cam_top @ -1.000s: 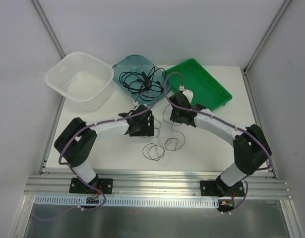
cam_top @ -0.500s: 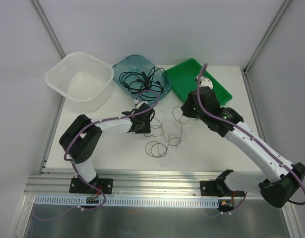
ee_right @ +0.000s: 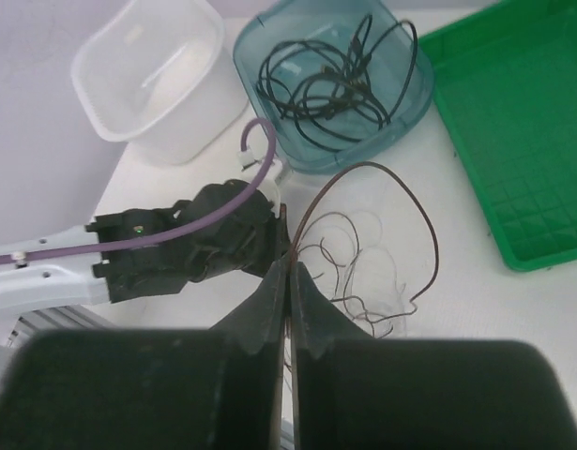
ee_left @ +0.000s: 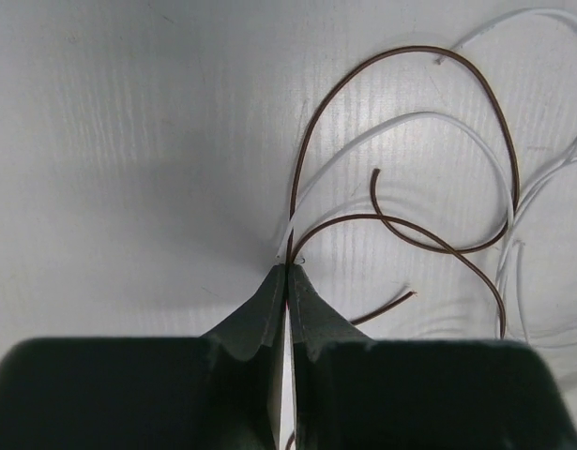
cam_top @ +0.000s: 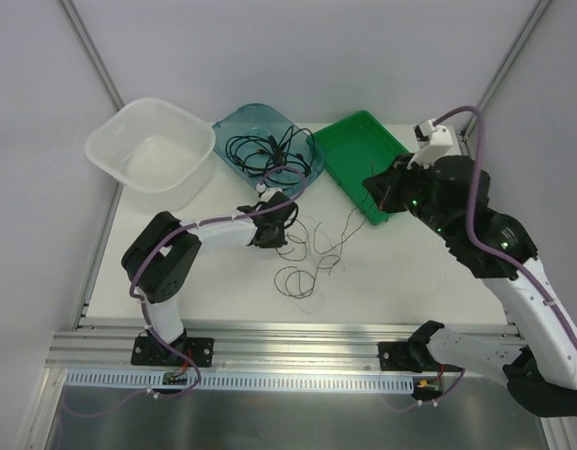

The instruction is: Untangle the cables

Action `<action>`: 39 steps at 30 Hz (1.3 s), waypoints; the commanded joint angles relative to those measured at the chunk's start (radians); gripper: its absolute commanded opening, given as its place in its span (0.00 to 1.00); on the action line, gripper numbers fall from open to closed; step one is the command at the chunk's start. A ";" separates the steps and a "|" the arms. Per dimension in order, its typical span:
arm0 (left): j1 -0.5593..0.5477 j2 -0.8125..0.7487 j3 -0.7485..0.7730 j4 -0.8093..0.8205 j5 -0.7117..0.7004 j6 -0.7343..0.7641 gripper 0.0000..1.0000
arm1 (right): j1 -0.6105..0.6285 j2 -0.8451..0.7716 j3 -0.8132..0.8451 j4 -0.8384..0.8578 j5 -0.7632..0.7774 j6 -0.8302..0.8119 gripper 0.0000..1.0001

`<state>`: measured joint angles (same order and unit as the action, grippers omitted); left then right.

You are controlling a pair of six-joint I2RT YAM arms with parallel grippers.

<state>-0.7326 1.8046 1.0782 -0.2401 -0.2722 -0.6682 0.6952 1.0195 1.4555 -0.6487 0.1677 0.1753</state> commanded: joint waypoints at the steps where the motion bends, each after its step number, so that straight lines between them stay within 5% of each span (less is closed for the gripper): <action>1: 0.019 0.032 -0.006 -0.149 -0.074 0.018 0.00 | -0.005 -0.058 0.117 -0.028 -0.019 -0.095 0.01; 16: 0.111 -0.180 -0.124 -0.222 -0.098 0.087 0.02 | -0.006 -0.122 0.201 0.035 -0.003 -0.178 0.01; 21: 0.110 -0.354 -0.158 -0.222 -0.027 0.104 0.26 | -0.006 -0.101 0.083 0.050 -0.051 -0.139 0.01; 29: 0.108 -0.651 -0.178 -0.211 0.106 0.153 0.90 | -0.006 -0.079 -0.040 0.129 -0.123 -0.123 0.01; 32: 0.110 -0.749 -0.176 -0.197 0.169 0.168 0.99 | -0.005 -0.052 -0.043 0.144 -0.090 -0.151 0.01; 39: 0.124 -0.841 -0.211 -0.214 0.194 0.154 0.99 | -0.028 0.092 0.114 0.147 0.036 -0.275 0.01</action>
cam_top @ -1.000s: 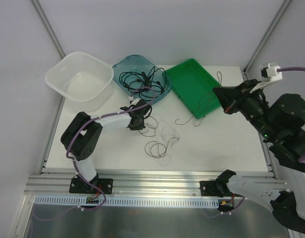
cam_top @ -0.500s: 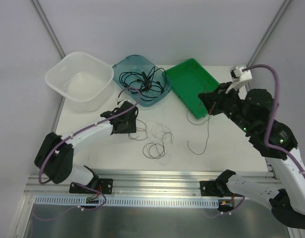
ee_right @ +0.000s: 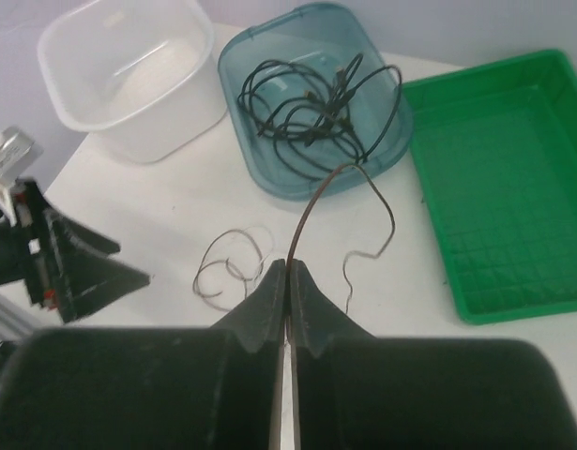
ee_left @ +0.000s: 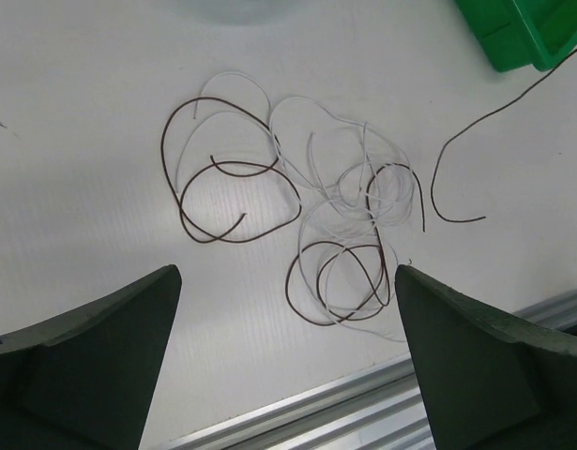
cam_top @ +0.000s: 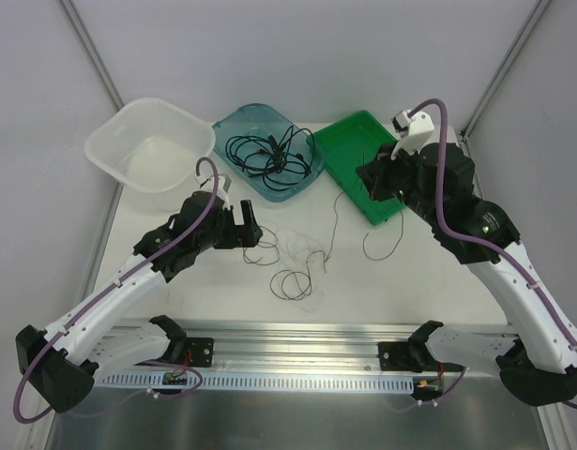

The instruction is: Untangle the cables

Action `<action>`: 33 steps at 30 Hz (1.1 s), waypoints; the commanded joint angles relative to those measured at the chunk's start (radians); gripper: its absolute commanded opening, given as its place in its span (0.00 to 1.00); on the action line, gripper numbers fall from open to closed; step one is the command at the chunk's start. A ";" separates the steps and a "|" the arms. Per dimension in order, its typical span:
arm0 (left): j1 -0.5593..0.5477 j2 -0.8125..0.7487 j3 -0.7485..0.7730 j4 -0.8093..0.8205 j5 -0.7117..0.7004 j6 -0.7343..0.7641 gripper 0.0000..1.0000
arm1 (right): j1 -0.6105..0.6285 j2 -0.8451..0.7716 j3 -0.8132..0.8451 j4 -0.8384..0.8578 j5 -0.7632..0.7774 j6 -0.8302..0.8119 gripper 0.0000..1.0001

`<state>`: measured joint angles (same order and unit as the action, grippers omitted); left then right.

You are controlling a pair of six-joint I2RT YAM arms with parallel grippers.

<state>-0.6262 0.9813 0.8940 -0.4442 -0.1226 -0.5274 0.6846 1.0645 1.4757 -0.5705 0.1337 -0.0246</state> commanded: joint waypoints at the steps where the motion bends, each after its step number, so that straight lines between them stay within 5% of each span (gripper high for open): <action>1: 0.052 -0.016 -0.030 -0.017 0.063 0.003 0.99 | -0.031 0.063 0.141 0.069 0.076 -0.095 0.01; 6: 0.203 -0.016 -0.038 -0.070 0.227 0.012 0.99 | -0.079 0.132 0.259 0.078 0.122 -0.146 0.01; 11: 0.255 -0.017 0.035 -0.142 0.201 0.115 0.99 | -0.177 0.186 0.298 0.148 0.161 -0.181 0.01; 20: 0.276 0.003 -0.038 -0.128 -0.050 0.234 0.99 | -0.379 0.325 0.275 0.322 0.052 -0.170 0.01; 33: 0.289 0.005 -0.122 -0.079 -0.186 0.279 0.99 | -0.487 0.678 0.209 0.463 -0.032 -0.156 0.01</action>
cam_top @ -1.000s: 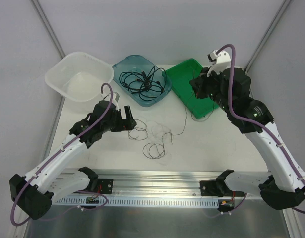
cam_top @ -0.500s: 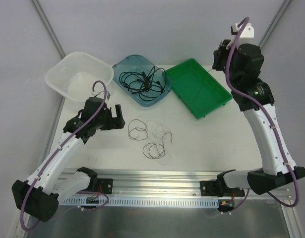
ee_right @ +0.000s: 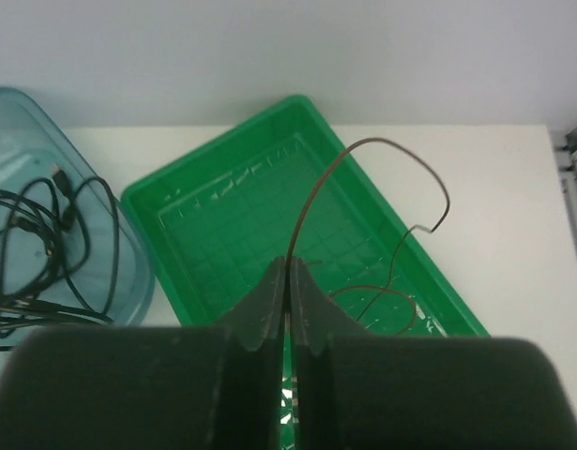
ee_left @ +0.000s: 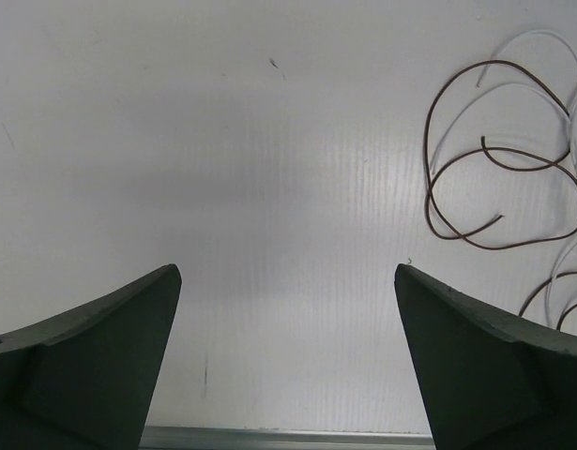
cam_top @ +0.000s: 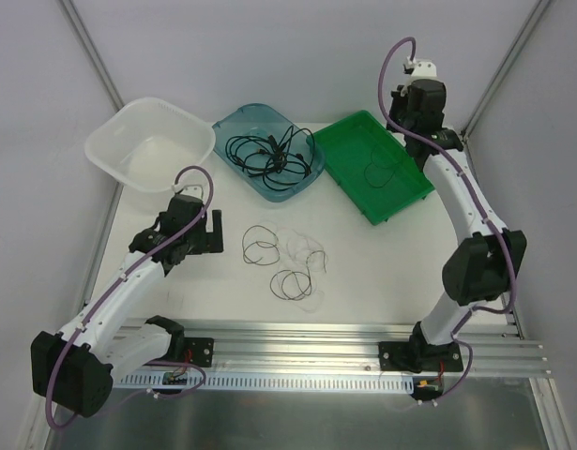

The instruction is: Untangle the cables

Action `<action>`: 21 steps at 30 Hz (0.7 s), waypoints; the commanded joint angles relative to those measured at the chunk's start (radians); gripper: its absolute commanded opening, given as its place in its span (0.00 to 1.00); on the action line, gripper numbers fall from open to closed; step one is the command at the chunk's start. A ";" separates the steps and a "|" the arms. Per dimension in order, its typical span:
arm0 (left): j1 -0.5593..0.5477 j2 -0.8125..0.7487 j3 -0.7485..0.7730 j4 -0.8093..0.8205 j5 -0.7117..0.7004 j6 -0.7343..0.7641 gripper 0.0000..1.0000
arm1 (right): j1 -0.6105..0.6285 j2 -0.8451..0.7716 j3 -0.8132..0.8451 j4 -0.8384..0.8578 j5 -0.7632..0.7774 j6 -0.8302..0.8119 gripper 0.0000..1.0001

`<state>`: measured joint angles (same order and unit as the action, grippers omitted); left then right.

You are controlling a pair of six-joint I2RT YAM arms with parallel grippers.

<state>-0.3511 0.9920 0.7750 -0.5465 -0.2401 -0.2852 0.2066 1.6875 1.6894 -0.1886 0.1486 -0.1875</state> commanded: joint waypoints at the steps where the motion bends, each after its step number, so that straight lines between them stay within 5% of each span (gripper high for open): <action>1: 0.014 -0.007 -0.003 0.020 -0.077 0.038 0.99 | -0.012 0.079 -0.005 0.081 -0.066 0.010 0.01; 13: 0.017 0.004 -0.005 0.023 -0.077 0.043 0.99 | -0.012 0.359 0.058 -0.067 -0.265 0.080 0.02; 21: 0.018 -0.001 -0.006 0.023 -0.065 0.044 0.99 | -0.010 0.403 0.078 -0.208 -0.372 0.094 0.06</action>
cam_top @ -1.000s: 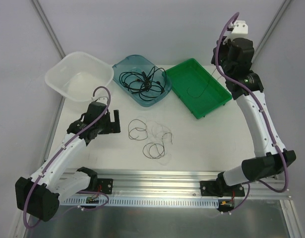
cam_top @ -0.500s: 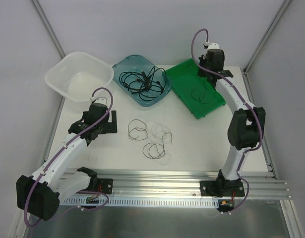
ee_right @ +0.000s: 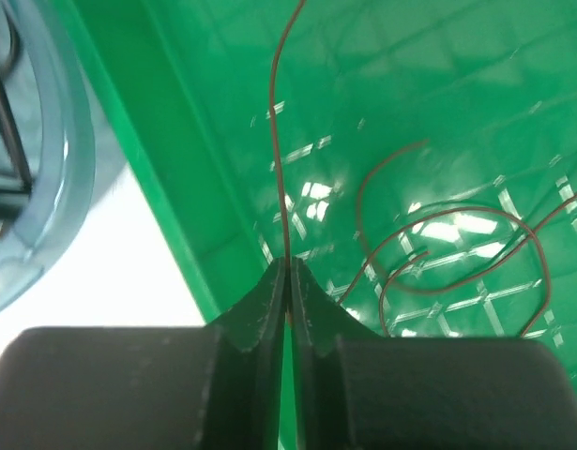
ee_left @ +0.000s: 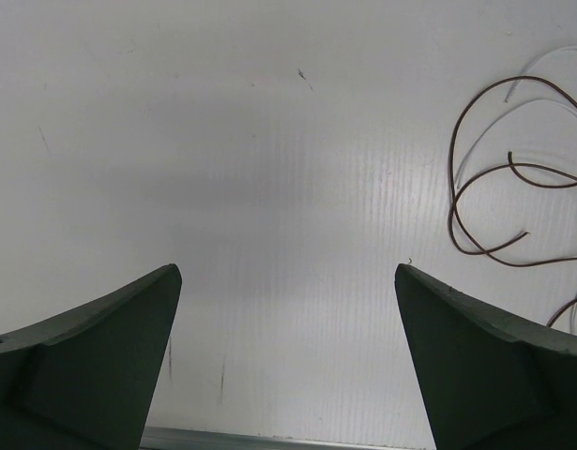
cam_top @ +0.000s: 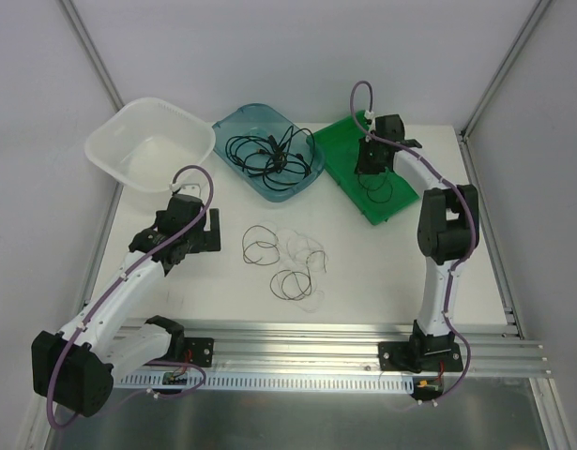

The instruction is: Untangle the cables

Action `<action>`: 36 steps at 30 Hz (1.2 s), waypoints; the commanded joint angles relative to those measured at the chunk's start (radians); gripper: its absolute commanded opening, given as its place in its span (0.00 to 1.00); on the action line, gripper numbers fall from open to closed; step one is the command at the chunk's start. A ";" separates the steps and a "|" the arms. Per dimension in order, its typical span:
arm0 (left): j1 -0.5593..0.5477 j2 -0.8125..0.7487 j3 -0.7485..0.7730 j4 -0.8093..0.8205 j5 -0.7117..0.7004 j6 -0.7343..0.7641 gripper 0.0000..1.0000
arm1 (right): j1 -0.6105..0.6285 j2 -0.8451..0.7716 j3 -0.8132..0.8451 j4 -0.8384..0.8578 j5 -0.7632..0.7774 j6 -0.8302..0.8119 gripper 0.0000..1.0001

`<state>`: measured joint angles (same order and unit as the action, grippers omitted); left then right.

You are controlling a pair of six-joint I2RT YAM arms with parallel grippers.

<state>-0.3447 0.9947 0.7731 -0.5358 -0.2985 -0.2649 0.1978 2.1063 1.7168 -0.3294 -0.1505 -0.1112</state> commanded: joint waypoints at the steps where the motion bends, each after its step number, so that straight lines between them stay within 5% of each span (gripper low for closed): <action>1: 0.012 -0.004 -0.003 0.013 -0.005 0.026 0.99 | -0.001 -0.017 0.052 -0.082 -0.078 0.013 0.06; 4: 0.012 -0.004 -0.005 0.013 -0.002 0.026 0.99 | -0.003 -0.025 0.050 -0.122 -0.066 0.004 0.13; 9: 0.012 -0.010 -0.006 0.013 -0.002 0.024 0.99 | -0.003 -0.109 0.017 -0.129 -0.044 0.001 0.53; 12: 0.012 -0.011 -0.008 0.013 0.002 0.023 0.99 | 0.003 -0.182 0.009 -0.134 -0.023 0.014 0.64; 22: 0.012 -0.013 -0.008 0.013 0.021 0.024 0.99 | 0.146 -0.474 -0.227 -0.160 0.032 0.091 0.73; 27: 0.012 -0.013 -0.008 0.013 0.029 0.026 0.99 | 0.306 -0.575 -0.380 -0.220 0.045 0.108 0.80; 36: 0.012 -0.013 -0.008 0.013 0.021 0.024 0.99 | 0.647 -0.660 -0.592 -0.238 0.126 0.217 0.78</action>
<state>-0.3447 0.9943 0.7700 -0.5354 -0.2890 -0.2493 0.7757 1.5227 1.1572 -0.5514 -0.0788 0.0307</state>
